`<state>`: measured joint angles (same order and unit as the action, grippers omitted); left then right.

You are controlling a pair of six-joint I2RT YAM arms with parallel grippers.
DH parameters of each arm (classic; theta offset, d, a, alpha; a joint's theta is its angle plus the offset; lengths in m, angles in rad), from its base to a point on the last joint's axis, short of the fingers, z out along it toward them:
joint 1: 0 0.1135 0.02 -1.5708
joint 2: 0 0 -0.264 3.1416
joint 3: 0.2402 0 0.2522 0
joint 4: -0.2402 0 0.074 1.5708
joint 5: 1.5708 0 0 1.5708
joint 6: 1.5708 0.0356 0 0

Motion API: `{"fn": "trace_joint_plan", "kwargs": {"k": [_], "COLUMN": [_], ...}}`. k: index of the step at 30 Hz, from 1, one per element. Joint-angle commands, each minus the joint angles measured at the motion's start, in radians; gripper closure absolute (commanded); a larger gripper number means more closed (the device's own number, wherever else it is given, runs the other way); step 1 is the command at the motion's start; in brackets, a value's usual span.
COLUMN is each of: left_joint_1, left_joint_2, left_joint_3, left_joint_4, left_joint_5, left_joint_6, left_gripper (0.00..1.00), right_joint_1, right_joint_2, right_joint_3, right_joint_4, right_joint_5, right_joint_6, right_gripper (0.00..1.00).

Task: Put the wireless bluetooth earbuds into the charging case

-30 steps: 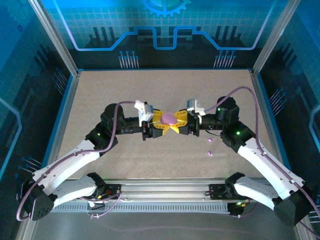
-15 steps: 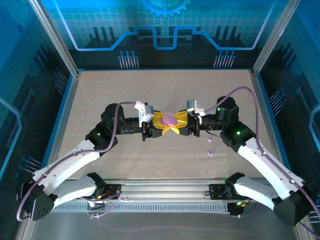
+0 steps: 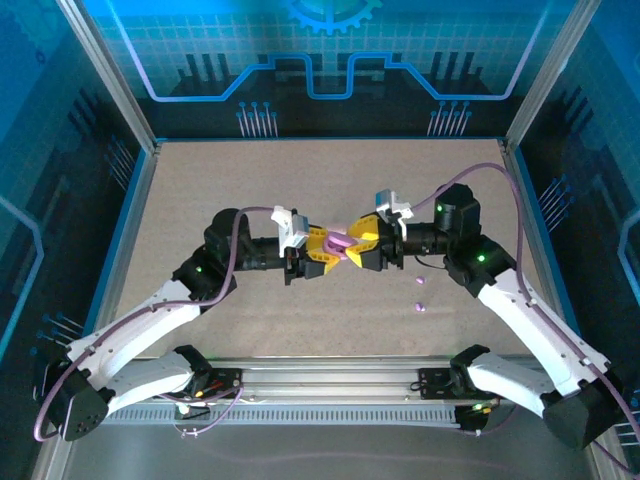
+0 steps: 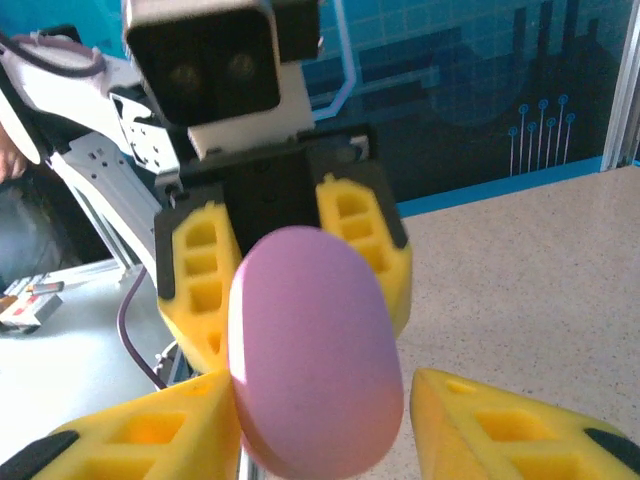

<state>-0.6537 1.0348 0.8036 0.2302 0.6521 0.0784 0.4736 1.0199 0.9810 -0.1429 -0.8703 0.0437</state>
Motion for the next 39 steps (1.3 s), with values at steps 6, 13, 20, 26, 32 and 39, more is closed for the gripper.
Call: {"fn": "trace_joint_plan", "kwargs": {"k": [6, 13, 20, 26, 32, 39], "left_joint_1": [-0.006, -0.007, -0.012, -0.021, -0.022, -0.023], "left_joint_2": [-0.010, -0.006, -0.004, 0.010, 0.014, 0.033], "left_joint_3": [-0.034, -0.050, -0.060, -0.062, -0.064, -0.042], "left_joint_4": [0.033, 0.091, 0.120, 0.126, 0.125, 0.100], "left_joint_5": [0.047, 0.045, 0.049, 0.039, -0.011, -0.019], "left_joint_6": [-0.007, -0.049, -0.062, -0.063, -0.078, -0.095], "left_gripper": [0.73, 0.71, 0.71, 0.70, 0.57, 0.50], "right_joint_1": [-0.020, 0.009, 0.023, 0.045, 0.049, 0.085], "right_joint_2": [0.019, 0.028, 0.039, 0.060, 0.057, 0.046], "right_joint_3": [0.055, 0.066, 0.077, 0.094, 0.110, 0.114], "right_joint_4": [-0.008, -0.097, -0.099, -0.067, -0.092, -0.115], "right_joint_5": [0.053, 0.061, 0.076, 0.063, 0.092, 0.176], "right_joint_6": [0.042, -0.094, -0.135, -0.140, -0.163, -0.204], "right_gripper": [0.51, 0.55, 0.63, 0.81, 0.91, 0.91]}}
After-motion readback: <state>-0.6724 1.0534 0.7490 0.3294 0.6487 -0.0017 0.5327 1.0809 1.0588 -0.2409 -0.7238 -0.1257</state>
